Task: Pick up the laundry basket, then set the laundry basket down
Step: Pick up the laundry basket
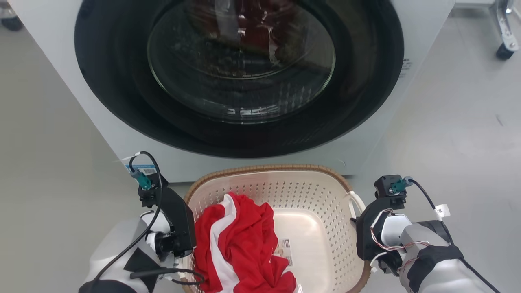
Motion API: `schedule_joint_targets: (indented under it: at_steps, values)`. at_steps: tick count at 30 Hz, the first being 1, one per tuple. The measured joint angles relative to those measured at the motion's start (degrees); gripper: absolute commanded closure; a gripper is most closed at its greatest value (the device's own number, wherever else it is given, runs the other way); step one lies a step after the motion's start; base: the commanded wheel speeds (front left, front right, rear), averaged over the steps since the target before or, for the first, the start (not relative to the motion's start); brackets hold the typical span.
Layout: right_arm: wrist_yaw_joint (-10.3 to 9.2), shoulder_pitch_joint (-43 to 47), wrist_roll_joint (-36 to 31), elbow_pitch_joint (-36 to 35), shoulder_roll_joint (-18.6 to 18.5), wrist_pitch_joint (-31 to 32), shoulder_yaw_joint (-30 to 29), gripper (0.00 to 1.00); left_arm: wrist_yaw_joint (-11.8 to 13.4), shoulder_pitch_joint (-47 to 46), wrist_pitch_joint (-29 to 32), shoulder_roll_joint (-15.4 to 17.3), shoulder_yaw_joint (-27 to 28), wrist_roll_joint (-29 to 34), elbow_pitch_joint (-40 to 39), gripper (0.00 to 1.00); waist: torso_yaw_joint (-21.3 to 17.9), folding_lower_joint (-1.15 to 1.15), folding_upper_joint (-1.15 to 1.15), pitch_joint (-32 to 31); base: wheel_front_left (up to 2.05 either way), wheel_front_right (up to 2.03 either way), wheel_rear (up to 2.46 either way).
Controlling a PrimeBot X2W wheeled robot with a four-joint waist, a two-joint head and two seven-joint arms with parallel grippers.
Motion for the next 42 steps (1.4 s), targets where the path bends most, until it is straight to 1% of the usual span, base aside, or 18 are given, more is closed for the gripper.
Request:
schedule_joint_targets:
  at_steps: [10, 19, 31, 42]
  values:
    - [-0.01, 1.2, 3.0, -1.2, 0.2, 4.9, 1.3, 1.0, 0.0, 1.5, 3.0, 0.8, 0.0, -0.5, 0.2, 1.0, -0.4, 0.0, 0.0, -5.8, 0.0, 0.0, 0.0]
    - [-0.01, 2.5, 5.5, -1.5, 0.3, 8.6, 1.9, 1.0, 0.0, 2.8, 5.1, 1.2, -0.2, -0.7, 0.3, 1.0, -1.1, 0.01, 0.0, -9.2, 0.0, 0.0, 0.0]
    - [-0.02, 3.5, 8.2, -1.8, 0.3, 12.7, 2.7, 1.0, 0.0, 3.9, 7.0, 1.5, -0.6, -1.1, 0.3, 1.0, -1.9, 0.01, 0.01, -11.5, 0.0, 0.0, 0.0]
    - [-0.11, 5.2, 10.7, -2.2, 0.3, 14.0, 3.3, 1.0, 0.0, 6.0, 7.2, 1.5, -0.9, -1.2, 0.4, 1.0, -1.9, 0.01, 0.01, -12.5, 0.0, 0.0, 0.0]
